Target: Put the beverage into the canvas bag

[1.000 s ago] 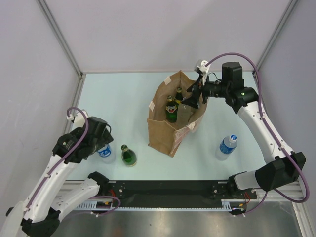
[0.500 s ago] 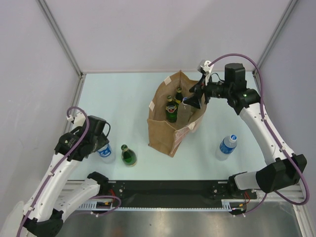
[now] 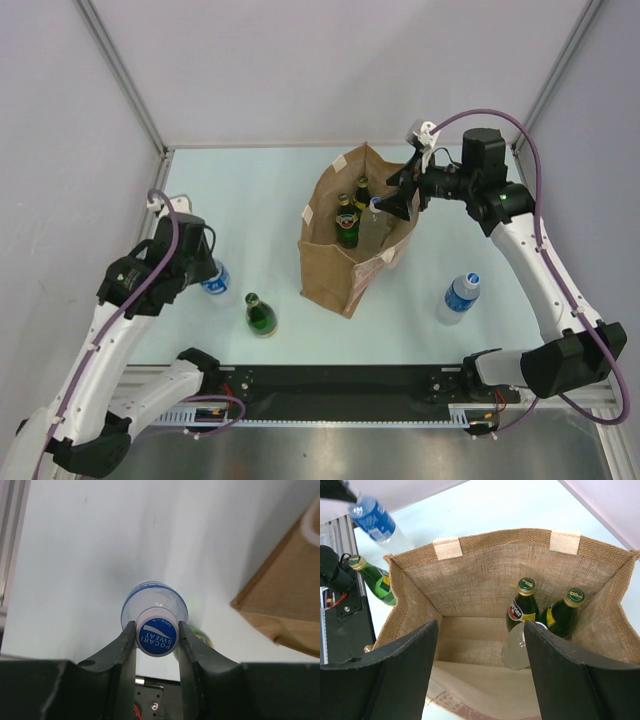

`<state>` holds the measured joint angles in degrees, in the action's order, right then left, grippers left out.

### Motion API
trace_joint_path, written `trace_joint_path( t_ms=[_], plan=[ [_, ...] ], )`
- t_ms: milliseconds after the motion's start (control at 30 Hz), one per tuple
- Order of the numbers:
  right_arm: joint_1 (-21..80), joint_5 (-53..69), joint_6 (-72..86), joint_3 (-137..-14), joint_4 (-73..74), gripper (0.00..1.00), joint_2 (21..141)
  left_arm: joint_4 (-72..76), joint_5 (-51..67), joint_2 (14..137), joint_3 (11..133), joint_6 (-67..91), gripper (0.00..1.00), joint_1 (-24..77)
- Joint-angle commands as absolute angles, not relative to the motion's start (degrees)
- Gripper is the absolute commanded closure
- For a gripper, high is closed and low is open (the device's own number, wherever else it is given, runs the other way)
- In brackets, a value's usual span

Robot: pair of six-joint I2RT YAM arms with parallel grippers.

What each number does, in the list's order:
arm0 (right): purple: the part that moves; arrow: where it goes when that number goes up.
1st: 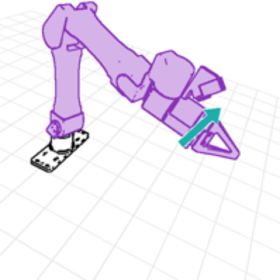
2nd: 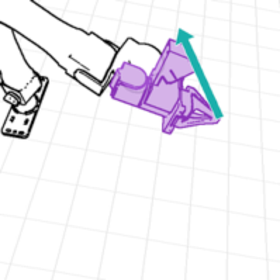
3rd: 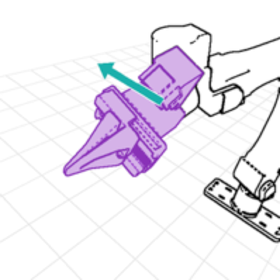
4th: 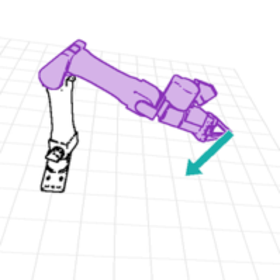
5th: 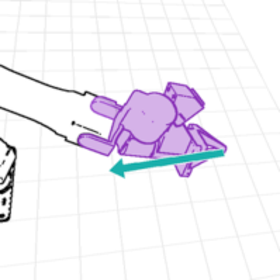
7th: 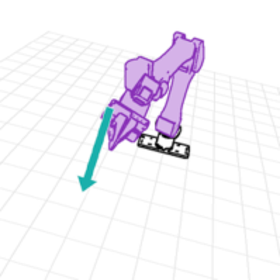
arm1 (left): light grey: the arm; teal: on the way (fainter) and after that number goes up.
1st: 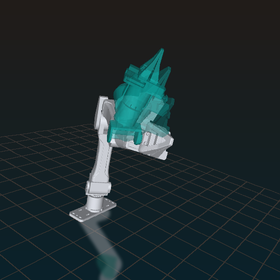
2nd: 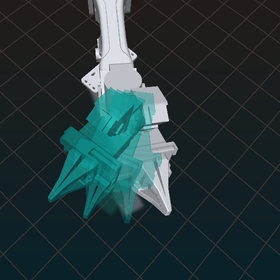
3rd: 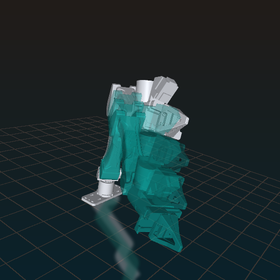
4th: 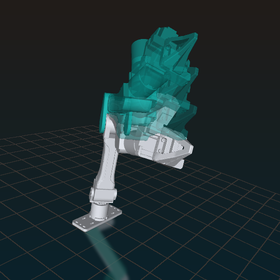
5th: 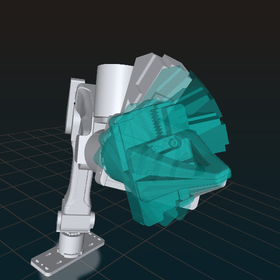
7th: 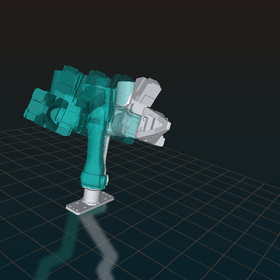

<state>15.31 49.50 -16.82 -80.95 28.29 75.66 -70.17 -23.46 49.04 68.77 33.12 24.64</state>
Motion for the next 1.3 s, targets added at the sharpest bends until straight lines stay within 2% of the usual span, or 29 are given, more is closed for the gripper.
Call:
trace_joint_path(
  t_ms=[0, 167, 333, 567, 700, 933, 1267],
  plan=[
    [14.7, 51.0, -15.6, -80.5, 25.8, 0.25, 73.6, -56.9, -18.6, 50.9, 80.3, 18.1, 1.0, 24.4],
    [14.2, 51.2, -15.6, -79.9, 25.6, 0.25, 73.1, -48.9, -9.7, 56.2, 87.6, 8.1, 1.0, 24.3],
    [13.6, 51.2, -15.6, -80.0, 25.5, 0.25, 73.5, -43.9, -3.6, 64.0, 101.6, 2.1, 1.0, 25.6],
    [12.7, 51.3, -15.1, -79.2, 25.1, 0.25, 73.5, -42.3, -0.5, 76.5, 122.7, 0.1, 1.0, 30.8],
    [11.7, 51.5, -15.1, -79.1, 25.3, 0.25, 73.6, -40.9, 4.7, 81.7, 128.0, 1.6, 1.0, 34.1],
    [9.2, 53.3, -16.3, -79.3, 27.0, 0.25, 72.9, -38.8, 10.4, 85.7, 126.4, 3.6, 1.0, 37.0],
    [7.6, 54.2, -18.1, -78.3, 28.6, 0.25, 72.6, -39.2, 11.1, 86.2, 114.0, 1.9, 1.0, 38.9]
  ],
)
